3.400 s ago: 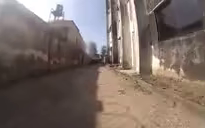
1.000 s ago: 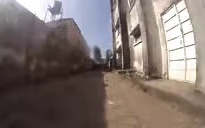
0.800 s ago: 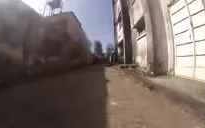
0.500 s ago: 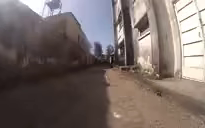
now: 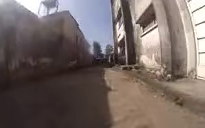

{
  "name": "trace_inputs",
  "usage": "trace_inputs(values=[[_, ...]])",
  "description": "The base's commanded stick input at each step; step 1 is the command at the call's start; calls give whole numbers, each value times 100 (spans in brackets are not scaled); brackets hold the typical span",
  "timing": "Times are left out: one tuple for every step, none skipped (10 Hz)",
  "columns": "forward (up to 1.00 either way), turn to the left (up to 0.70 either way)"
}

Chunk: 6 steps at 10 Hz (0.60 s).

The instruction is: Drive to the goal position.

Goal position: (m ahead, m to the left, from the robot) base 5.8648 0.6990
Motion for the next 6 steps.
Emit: trace_inputs(values=[[100, 0], [100, 0], [100, 0], [100, -4], [100, -16], [100, 0]])
